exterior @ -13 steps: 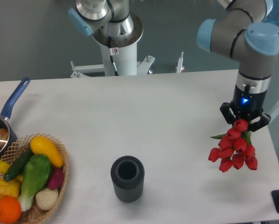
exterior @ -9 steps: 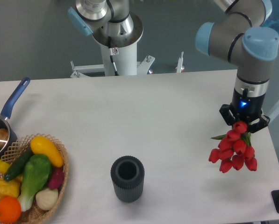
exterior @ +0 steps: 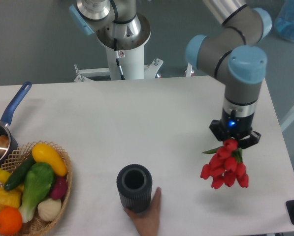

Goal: Place the flowers on the table
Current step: 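Carry the red tulip bunch with the gripper and lower it onto the table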

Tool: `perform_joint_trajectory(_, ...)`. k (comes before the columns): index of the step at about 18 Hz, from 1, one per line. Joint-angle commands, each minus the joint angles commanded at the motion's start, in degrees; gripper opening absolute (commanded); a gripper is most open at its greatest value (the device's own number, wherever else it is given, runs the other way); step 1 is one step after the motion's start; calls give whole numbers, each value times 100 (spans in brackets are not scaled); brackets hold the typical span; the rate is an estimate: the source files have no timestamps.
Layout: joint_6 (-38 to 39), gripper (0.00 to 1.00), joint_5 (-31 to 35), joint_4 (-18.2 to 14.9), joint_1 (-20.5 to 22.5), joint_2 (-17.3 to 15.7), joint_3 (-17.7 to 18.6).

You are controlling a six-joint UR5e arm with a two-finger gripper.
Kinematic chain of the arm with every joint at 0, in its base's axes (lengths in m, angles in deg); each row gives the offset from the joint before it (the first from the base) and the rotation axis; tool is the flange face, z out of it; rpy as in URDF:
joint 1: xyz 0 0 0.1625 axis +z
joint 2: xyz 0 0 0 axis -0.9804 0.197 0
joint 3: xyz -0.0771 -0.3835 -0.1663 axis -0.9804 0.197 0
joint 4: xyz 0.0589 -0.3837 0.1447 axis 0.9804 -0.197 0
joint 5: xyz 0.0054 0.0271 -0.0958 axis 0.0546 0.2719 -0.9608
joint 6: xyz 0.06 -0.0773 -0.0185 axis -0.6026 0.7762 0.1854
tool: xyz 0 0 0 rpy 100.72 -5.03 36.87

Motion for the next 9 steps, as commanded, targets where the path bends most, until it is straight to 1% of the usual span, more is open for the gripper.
perform_joint_trajectory(1, -9, 7, 9, 17, -18, 9, 61)
perform_joint_trajectory(2, 0, 18, 0, 26, -18, 9, 131)
perform_joint_trajectory(3, -9, 23, 0, 26, -18, 9, 167)
perform_joint_trajectory(4, 0, 32, -17, 9, -18, 0, 167)
perform_joint_trajectory(5, 0, 48, -17, 9, -18, 0, 167)
perform_joint_trajectory(6, 17, 87, 0, 18, -26, 0, 167)
perform_joint_trajectory(7, 44, 100, -17, 26, -70, 9, 167)
perform_joint_trajectory(8, 70, 100, -43, 26, -114, -8, 176)
perform_joint_trajectory(9, 131, 100, -70, 18, -245, -26, 185)
